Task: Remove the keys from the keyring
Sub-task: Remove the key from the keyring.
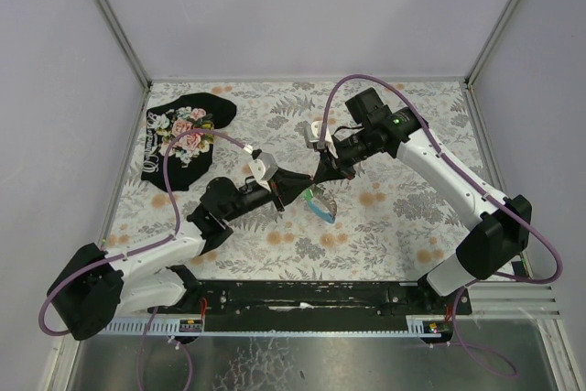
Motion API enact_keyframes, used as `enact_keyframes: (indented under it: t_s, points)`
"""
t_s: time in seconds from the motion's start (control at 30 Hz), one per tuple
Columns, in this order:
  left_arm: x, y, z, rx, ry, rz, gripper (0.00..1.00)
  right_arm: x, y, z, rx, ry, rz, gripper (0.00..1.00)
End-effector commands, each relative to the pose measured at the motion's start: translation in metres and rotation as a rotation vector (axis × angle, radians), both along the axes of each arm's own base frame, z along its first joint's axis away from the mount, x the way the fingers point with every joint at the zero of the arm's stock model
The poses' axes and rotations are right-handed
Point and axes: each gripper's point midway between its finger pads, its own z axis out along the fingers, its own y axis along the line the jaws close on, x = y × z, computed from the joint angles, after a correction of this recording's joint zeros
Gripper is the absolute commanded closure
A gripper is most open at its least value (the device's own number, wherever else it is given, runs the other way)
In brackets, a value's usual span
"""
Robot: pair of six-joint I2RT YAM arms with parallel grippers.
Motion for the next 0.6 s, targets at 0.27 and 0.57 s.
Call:
enact_keyframes:
  t_s: [0.27, 0.57]
  points:
    - [0.001, -0.002, 0.011, 0.027, -0.066, -0.013, 0.80, -0.010, 0.001, 0.029, 0.078, -0.041, 0.031, 1.00]
    - [-0.001, -0.004, 0.004, 0.042, -0.060, -0.028, 0.79, -0.011, 0.002, 0.030, 0.083, -0.036, 0.035, 1.00]
